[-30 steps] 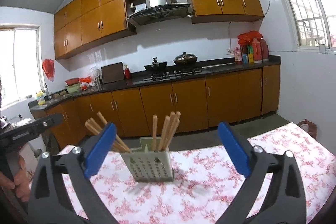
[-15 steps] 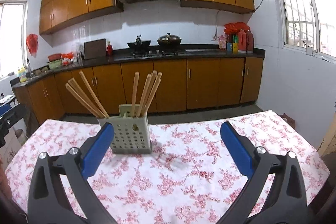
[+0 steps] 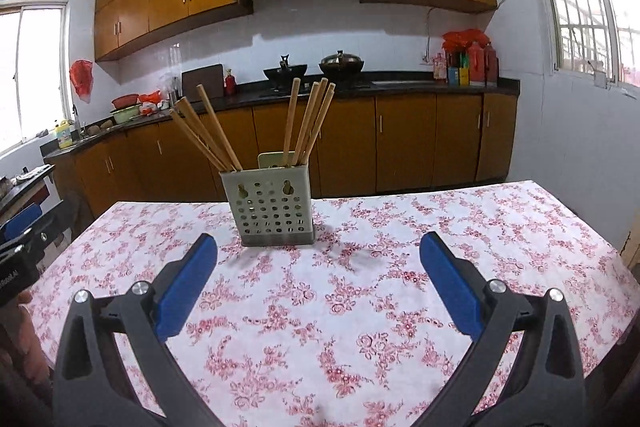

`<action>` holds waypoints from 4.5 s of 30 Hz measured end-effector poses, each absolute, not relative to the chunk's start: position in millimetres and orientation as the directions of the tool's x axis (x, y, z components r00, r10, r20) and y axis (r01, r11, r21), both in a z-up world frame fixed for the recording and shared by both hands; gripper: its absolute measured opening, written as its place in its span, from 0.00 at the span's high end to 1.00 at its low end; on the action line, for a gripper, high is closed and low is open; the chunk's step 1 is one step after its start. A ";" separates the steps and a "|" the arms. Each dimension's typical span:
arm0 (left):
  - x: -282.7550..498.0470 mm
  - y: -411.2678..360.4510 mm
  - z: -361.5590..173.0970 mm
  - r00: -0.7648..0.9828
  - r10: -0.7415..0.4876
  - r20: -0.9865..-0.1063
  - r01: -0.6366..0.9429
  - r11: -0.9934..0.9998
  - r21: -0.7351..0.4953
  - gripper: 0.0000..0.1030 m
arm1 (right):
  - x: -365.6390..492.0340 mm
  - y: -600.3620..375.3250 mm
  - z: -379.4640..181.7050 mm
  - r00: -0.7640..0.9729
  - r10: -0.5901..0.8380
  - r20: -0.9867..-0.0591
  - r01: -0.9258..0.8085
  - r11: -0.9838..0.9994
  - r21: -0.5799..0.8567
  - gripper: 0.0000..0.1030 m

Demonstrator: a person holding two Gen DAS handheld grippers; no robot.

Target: Organize utensils

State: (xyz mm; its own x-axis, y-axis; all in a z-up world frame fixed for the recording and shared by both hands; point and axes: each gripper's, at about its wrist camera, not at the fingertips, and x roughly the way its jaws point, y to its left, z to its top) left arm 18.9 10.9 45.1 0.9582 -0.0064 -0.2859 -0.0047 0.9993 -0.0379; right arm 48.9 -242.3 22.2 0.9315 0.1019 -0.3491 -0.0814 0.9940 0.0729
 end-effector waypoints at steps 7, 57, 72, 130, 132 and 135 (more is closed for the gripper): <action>6.7 10.0 28.2 0.954 0.000 -0.299 -0.014 0.999 -0.043 0.02 | 27.4 -238.7 4.8 0.940 0.101 -0.325 -0.089 0.995 0.050 0.04; -4.9 8.8 -4.9 0.938 0.005 -0.348 -0.024 0.999 -0.048 0.02 | 19.8 -237.2 -24.2 0.924 0.098 -0.369 -0.083 0.995 0.056 0.04; -5.0 8.6 -5.1 0.937 0.004 -0.350 -0.023 0.999 -0.049 0.02 | 20.1 -237.7 -25.1 0.922 0.099 -0.373 -0.084 0.995 0.058 0.04; -5.7 6.6 -8.1 0.934 0.001 -0.356 -0.020 0.998 -0.051 0.02 | 20.3 -238.1 -25.0 0.921 0.100 -0.377 -0.082 0.995 0.062 0.04; -5.1 6.9 -8.6 0.934 0.000 -0.358 -0.021 0.998 -0.053 0.02 | 20.2 -237.7 -25.4 0.921 0.099 -0.377 -0.082 0.995 0.062 0.04; -5.2 7.3 -8.4 0.933 -0.001 -0.359 -0.020 0.998 -0.054 0.02 | 19.6 -237.3 -25.8 0.920 0.099 -0.378 -0.080 0.995 0.065 0.04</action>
State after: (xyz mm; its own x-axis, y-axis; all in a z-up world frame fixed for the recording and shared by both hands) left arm -5.2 7.3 -8.4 0.9332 -0.0009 -0.3593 -0.0198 0.9984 -0.0538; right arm 19.6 -237.3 -25.8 0.9204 0.0991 -0.3781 -0.0805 0.9947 0.0647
